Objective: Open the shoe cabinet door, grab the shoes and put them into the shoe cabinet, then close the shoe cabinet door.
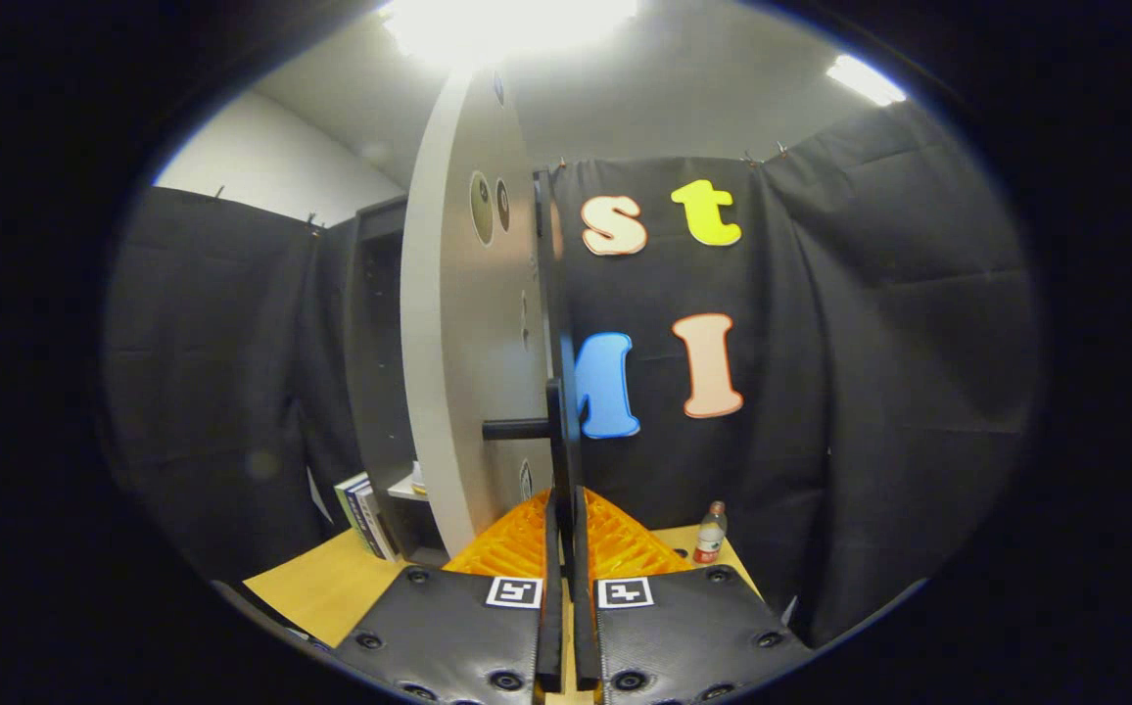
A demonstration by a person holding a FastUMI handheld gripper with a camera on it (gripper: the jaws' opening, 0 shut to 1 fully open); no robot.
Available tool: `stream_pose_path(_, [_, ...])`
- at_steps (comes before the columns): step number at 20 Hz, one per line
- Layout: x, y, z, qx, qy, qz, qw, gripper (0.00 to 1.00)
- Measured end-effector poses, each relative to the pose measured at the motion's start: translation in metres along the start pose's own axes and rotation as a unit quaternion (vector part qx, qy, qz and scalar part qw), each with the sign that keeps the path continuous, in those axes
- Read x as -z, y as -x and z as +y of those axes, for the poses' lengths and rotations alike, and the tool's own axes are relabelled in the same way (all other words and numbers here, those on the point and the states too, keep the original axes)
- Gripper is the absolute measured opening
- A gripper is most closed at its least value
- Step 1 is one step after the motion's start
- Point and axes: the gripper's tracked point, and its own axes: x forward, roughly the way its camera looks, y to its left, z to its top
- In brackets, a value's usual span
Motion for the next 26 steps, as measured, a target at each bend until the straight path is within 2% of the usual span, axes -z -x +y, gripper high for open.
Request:
stream_pose_path(2, [0.002, 0.011, -0.011, 0.018, 0.031, 0.001, 0.999, 0.07])
stream_pose_path(6, [0.005, 0.018, -0.022, 0.036, 0.044, 0.019, 0.998, 0.15])
stream_pose_path(10, [-0.003, 0.033, -0.026, 0.062, 0.05, 0.018, 0.997, 0.31])
stream_pose_path(12, [-0.01, 0.043, -0.019, 0.052, 0.051, 0.021, 0.997, 0.4])
stream_pose_path(16, [-0.029, 0.075, 0.004, 0.047, 0.1, 0.035, 0.993, 0.98])
stream_pose_path(20, [-0.039, 0.083, 0.063, -0.015, 0.109, 0.027, 0.994, 0.98])
stream_pose_path(24, [-0.011, 0.074, 0.123, -0.087, 0.083, 0.061, 0.991, 0.98])
stream_pose_path(26, [-0.001, 0.069, 0.145, -0.11, 0.082, 0.073, 0.988, 0.98])
